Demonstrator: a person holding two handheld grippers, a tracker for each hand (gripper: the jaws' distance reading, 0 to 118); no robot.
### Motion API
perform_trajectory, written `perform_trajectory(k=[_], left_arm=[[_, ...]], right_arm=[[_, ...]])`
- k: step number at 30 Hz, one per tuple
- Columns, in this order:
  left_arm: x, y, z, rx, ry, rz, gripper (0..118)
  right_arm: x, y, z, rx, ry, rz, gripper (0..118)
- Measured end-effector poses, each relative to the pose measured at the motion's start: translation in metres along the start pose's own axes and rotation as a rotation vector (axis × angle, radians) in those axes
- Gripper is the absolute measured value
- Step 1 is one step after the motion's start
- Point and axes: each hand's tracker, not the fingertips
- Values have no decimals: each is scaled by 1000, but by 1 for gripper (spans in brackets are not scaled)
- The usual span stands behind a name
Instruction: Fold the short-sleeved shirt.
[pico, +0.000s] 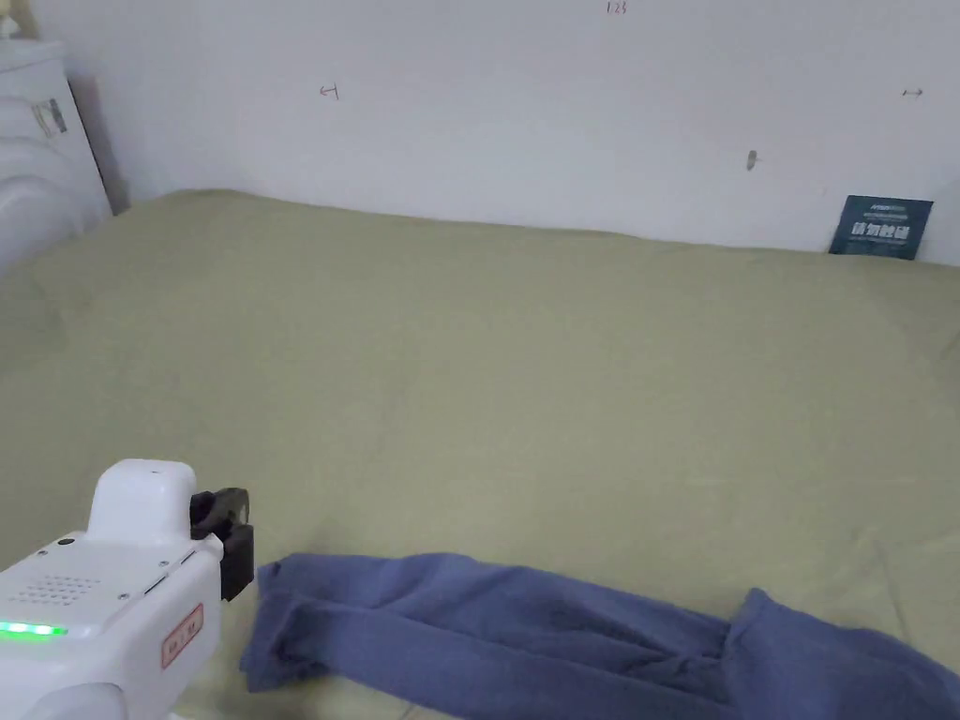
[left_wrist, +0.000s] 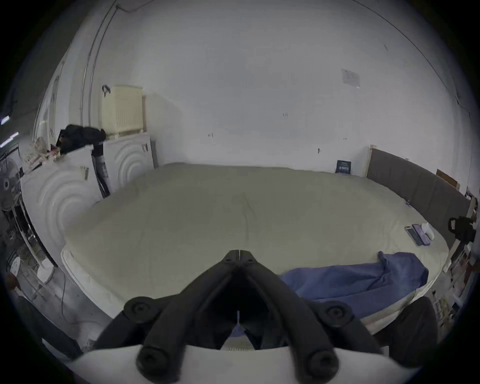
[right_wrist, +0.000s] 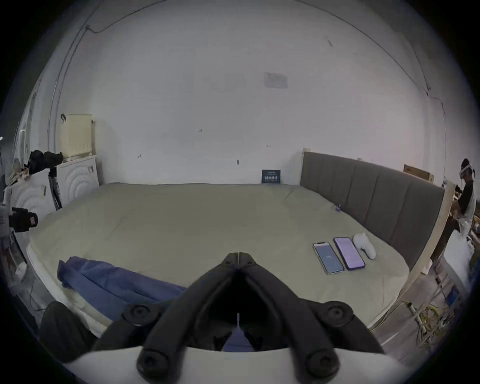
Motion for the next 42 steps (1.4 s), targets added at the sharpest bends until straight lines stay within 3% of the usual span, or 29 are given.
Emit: perform_trajectory(k=[4, 9, 10, 11, 13, 14, 15, 16, 17, 23, 26, 27, 28, 29, 30, 32, 39, 42], left_arm=[[-40, -2, -43, -235, -110, 161, 0], [-99, -9, -121, -605, -453, 480, 0], [-105, -12, -130, -631, -461, 534, 2], [-110, -14, -139, -641, -461, 515, 9], [-107, -15, -145, -690, -494, 472, 39], [-107, -17, -150, -716, -515, 466, 57], [-106, -19, -153, -734, -535, 456, 85], [-100, -22, -159, -720, -535, 449, 102], [-96, -25, -163, -722, -539, 453, 107], [-82, -53, -193, -779, -706, 581, 106], [-86, -55, -198, -754, -713, 597, 104], [-87, -54, -200, -748, -710, 618, 98], [-105, -62, -222, -739, -698, 630, 76], [-105, -63, -227, -748, -633, 606, 26], [-104, -62, -232, -729, -543, 556, 9], [-96, -58, -218, -766, -638, 618, 9], [-104, -12, -176, -650, -569, 654, 8], [-109, 4, -144, -632, -524, 597, 8]], right_arm=[[-2, -3, 5, 2, 6, -22, 0], [-3, -8, 8, -19, 6, -55, 0], [-3, -7, 7, -30, 3, -54, 0], [-3, -8, 6, -33, -4, -49, 0], [-3, -10, 4, -45, -24, -34, 0], [-2, -9, 2, -53, -30, -35, 0], [0, -9, 1, -53, -35, -40, 0], [0, -9, -1, -56, -39, -44, 0], [-1, -10, -3, -62, -49, -47, 0], [-1, -12, -10, -86, -54, -70, 0], [-3, -16, -12, -103, -53, -68, 0], [-3, -16, -12, -107, -49, -73, 0], [-4, -16, -13, -108, -48, -75, 0], [-5, -15, -13, -107, -46, -76, 0], [-5, -15, -12, -106, -45, -75, 0], [-2, -13, -10, -107, -43, -79, 0], [4, -7, -12, -90, -25, -75, 0], [3, -5, -16, -86, -5, -68, 0]])
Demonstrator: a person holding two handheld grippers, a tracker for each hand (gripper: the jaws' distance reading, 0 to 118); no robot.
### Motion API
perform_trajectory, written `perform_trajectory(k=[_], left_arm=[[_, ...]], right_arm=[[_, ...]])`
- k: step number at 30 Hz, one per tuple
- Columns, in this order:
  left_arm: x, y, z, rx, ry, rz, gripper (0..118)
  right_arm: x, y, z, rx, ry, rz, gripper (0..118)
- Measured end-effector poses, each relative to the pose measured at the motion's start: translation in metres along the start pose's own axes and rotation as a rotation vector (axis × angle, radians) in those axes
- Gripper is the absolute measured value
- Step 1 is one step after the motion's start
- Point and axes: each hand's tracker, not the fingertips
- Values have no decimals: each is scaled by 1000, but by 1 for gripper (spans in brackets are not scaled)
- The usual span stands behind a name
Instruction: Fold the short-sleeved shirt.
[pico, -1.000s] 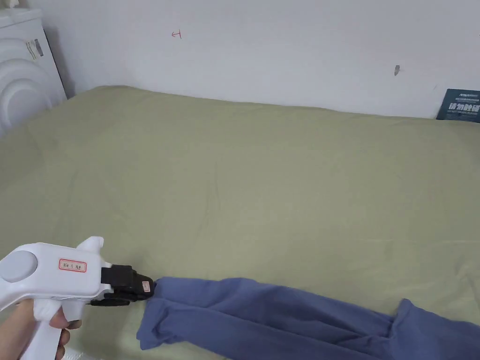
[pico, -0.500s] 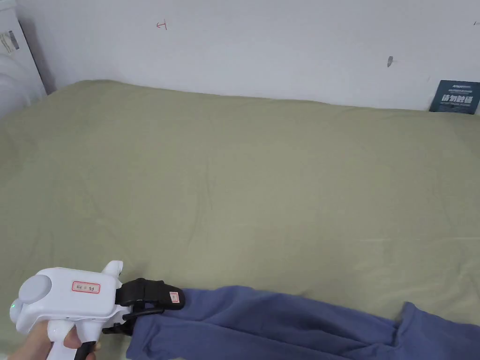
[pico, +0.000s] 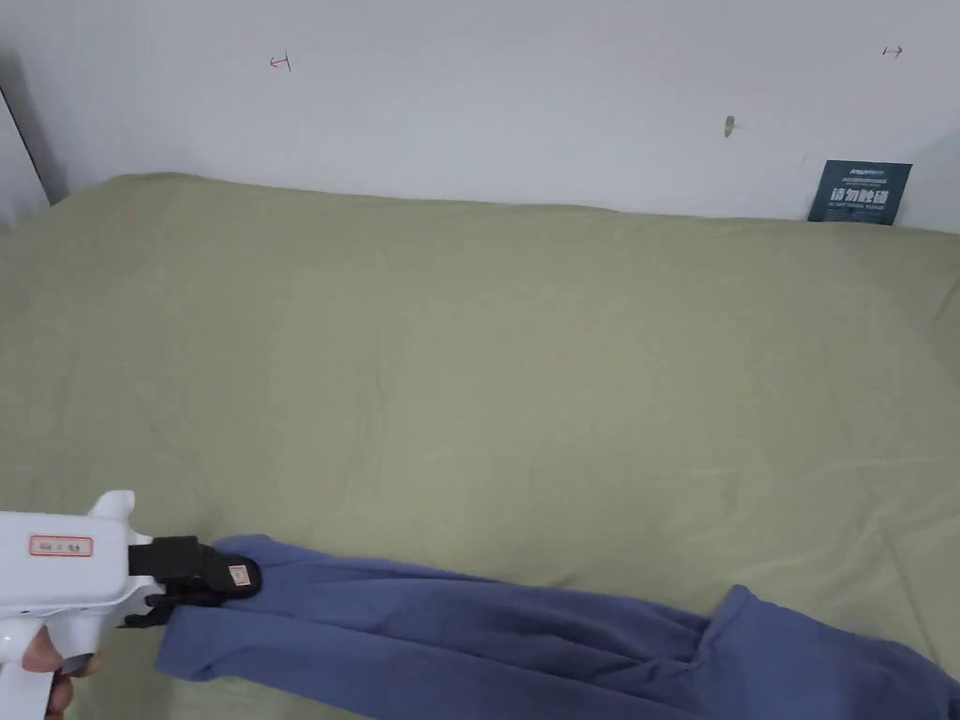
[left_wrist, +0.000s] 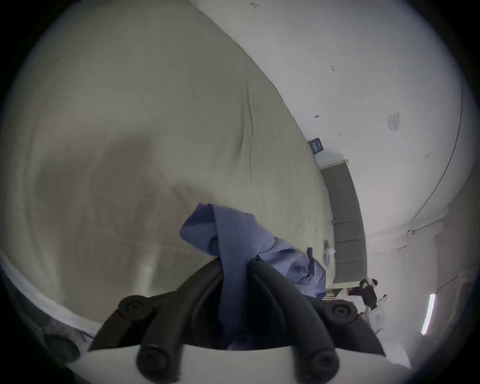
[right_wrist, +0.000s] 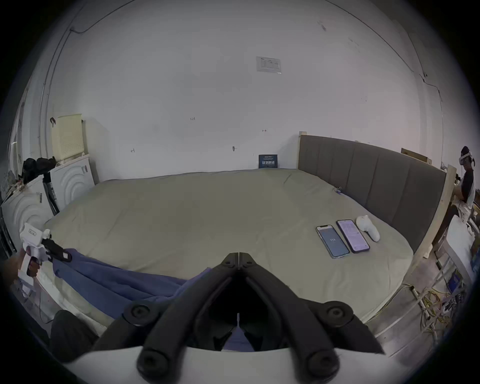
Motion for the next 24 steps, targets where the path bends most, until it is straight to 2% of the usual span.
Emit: perform_trajectory(k=[2, 5, 6, 9, 10, 13, 19, 22, 23, 24], left_arm=[[-7, 4, 8, -9, 43, -30, 8], [15, 0, 23, 14, 67, -56, 8], [1, 14, 23, 17, 76, -97, 8], [45, 14, 21, 36, 157, -199, 8], [90, -7, 12, 37, 186, -236, 8], [141, -20, -7, 16, 210, -331, 8], [209, -61, -84, -78, 250, -478, 8], [226, -85, -136, -149, 255, -545, 9], [228, -93, -153, -162, 256, -552, 14], [230, -101, -167, -183, 228, -571, 45]], right_arm=[[-1, 0, -1, 3, 12, 13, 0], [-3, 0, -1, 7, 26, 16, 0], [-4, -1, 0, 6, 27, 19, 0], [-7, -3, 4, 6, 35, 15, 0], [-7, -4, 6, 5, 42, 9, 0], [-6, -5, 10, 8, 59, 14, 0], [-2, -1, 14, 3, 82, 88, 0], [2, -2, 18, 6, 90, 92, 0], [2, -1, 18, 4, 93, 88, 0], [3, -2, 18, 3, 92, 84, 0]])
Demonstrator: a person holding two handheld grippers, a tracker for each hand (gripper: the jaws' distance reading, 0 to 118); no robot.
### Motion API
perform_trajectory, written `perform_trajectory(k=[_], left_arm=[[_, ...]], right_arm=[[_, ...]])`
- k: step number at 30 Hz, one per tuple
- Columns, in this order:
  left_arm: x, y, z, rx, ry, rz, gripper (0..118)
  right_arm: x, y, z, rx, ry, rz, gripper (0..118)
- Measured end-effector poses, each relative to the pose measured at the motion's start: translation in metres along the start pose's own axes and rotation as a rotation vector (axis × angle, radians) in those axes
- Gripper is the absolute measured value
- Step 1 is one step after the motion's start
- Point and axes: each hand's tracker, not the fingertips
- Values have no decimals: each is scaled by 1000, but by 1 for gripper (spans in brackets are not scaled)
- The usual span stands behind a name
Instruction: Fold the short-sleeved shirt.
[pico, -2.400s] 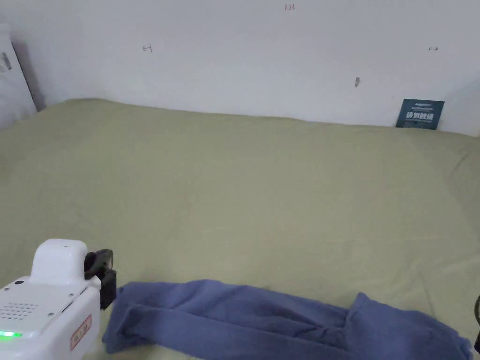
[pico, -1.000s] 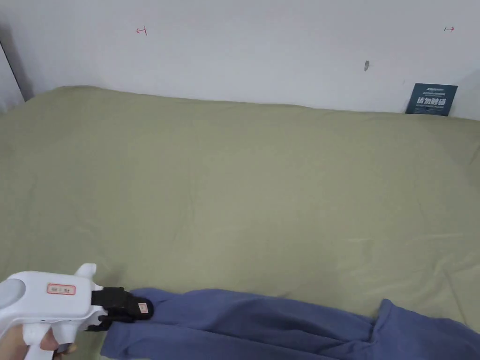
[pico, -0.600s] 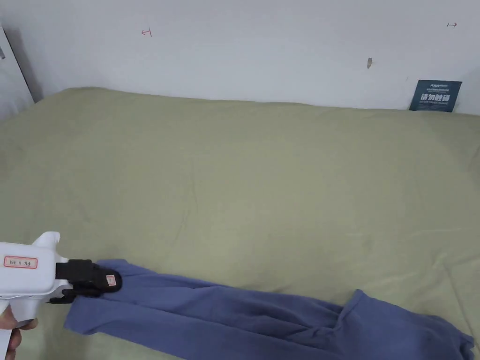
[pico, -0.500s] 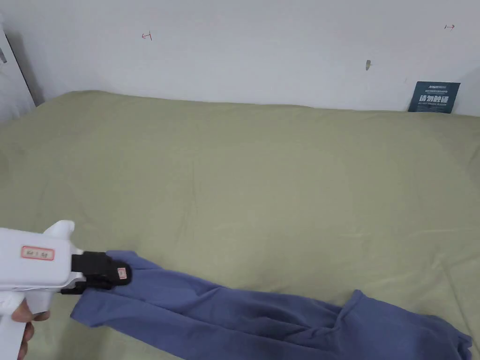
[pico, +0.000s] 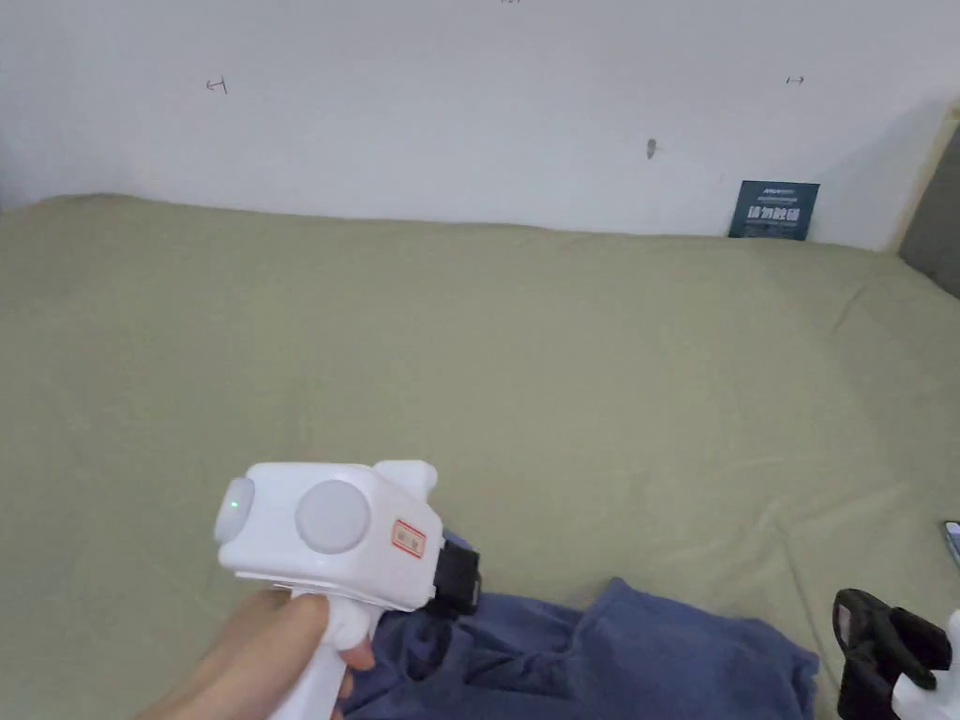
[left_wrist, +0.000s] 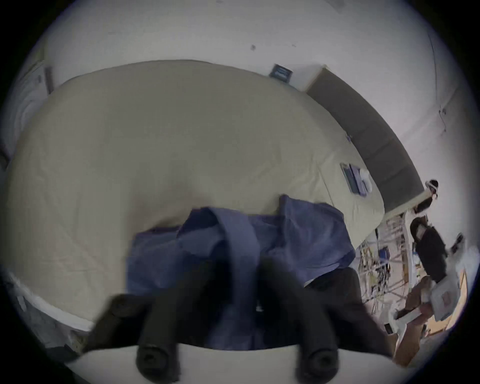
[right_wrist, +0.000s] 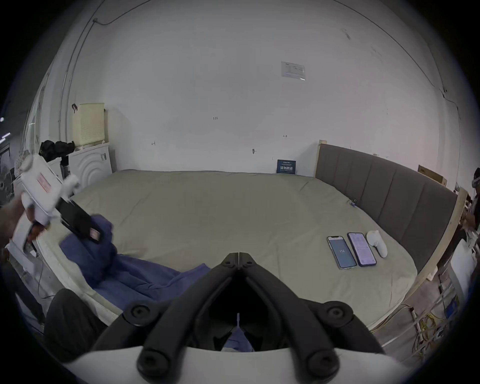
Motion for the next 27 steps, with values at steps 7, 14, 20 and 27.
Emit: perform_trajectory(k=[7, 14, 20, 27], left_arm=[[-7, -2, -4, 57, -113, 114, 116], [-69, -20, 16, 46, -95, 135, 0], [-34, -36, -71, -83, -204, 194, 0], [-31, -35, -58, -80, -270, 148, 0]], right_arm=[[10, -2, -3, -23, -3, -42, 0], [6, -4, -13, -36, 20, -67, 0], [-2, -10, -15, -65, 29, -76, 0], [-1, -5, -12, -70, 7, -57, 0]])
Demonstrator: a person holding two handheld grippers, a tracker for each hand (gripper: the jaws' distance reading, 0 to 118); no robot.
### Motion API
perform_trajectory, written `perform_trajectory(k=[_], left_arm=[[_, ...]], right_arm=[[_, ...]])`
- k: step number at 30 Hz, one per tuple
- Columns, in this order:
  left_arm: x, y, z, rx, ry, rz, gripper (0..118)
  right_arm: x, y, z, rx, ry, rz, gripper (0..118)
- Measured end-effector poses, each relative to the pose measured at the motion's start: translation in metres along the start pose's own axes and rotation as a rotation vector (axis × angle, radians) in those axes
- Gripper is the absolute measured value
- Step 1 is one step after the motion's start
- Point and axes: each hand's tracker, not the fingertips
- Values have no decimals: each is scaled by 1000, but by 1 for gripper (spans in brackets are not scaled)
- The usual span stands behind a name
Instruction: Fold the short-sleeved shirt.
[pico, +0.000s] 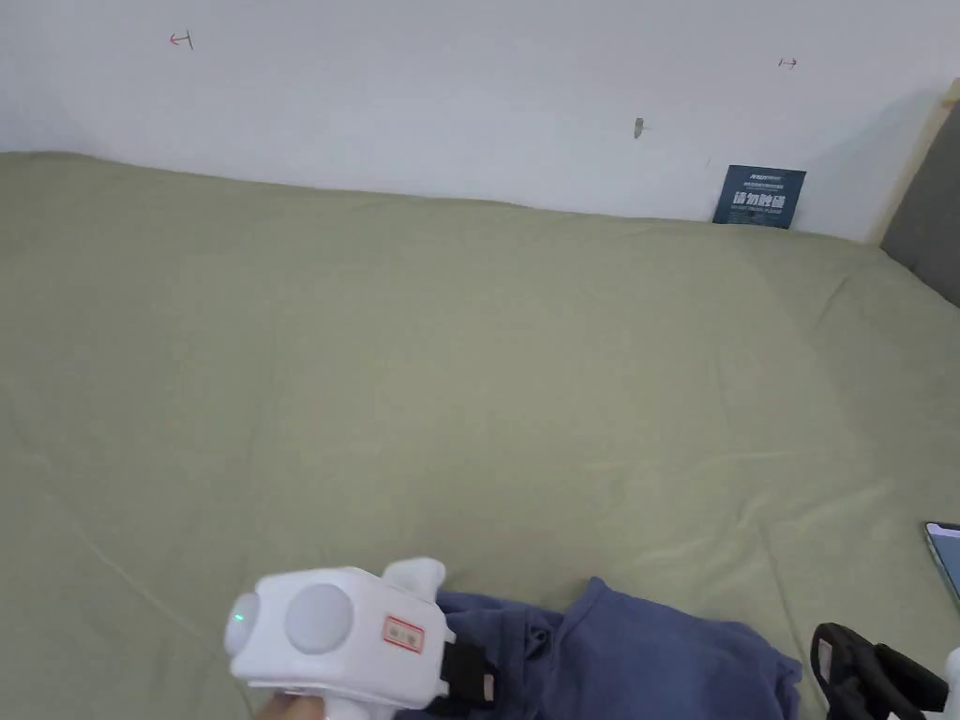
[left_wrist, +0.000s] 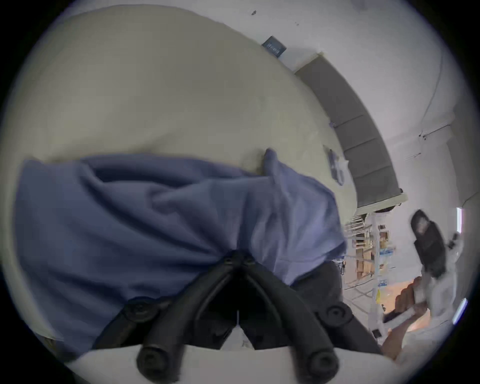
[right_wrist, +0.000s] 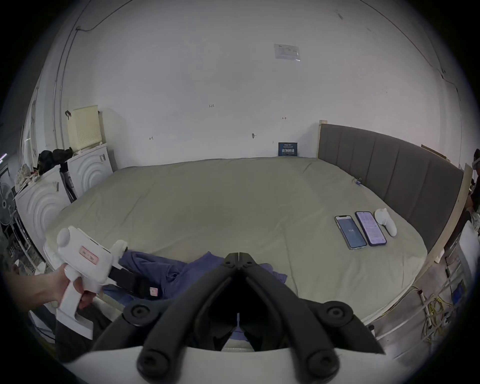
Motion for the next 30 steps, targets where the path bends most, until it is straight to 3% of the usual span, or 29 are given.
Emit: perform_trajectory(k=[3, 5, 10, 11, 13, 14, 18, 23, 24, 25, 26, 27, 30], left_arm=[[-17, -2, 74, 121, 13, -19, 0], [-42, -6, 112, 165, 31, 37, 0], [-106, -10, 124, 67, 94, 61, 1], [-100, -15, 121, 73, 64, 63, 10], [-110, -15, 112, 73, -50, 122, 95], [-113, -14, 104, 80, -71, 155, 118], [-119, -7, 77, 81, -173, 209, 118], [-119, -1, 50, 68, -418, 274, 113], [-116, -1, 47, 63, -390, 268, 87], [-111, -1, 42, 49, -296, 272, 27], [-108, -4, 37, 53, -240, 280, 10], [-146, 7, 25, 4, -277, 260, 10], [-147, 11, 49, 56, -248, 225, 10]], right_arm=[[-3, 4, -2, 12, -10, 15, 0], [-9, 5, -4, 19, -15, 27, 0], [-21, 4, -11, 1, 13, 10, 0], [-23, 3, -12, -10, 19, 16, 0], [-27, 1, -12, -13, 16, 26, 0], [-28, 1, -12, -18, 14, 27, 0], [-30, 3, -12, -30, 5, 30, 0], [-29, 3, -14, -42, -12, 28, 0], [-30, 3, -14, -45, -15, 29, 0], [-29, 2, -14, -48, -18, 30, 0], [-29, 2, -14, -48, -17, 30, 0], [-29, 2, -14, -51, -17, 29, 0], [-27, 5, -11, -42, -19, 36, 0]])
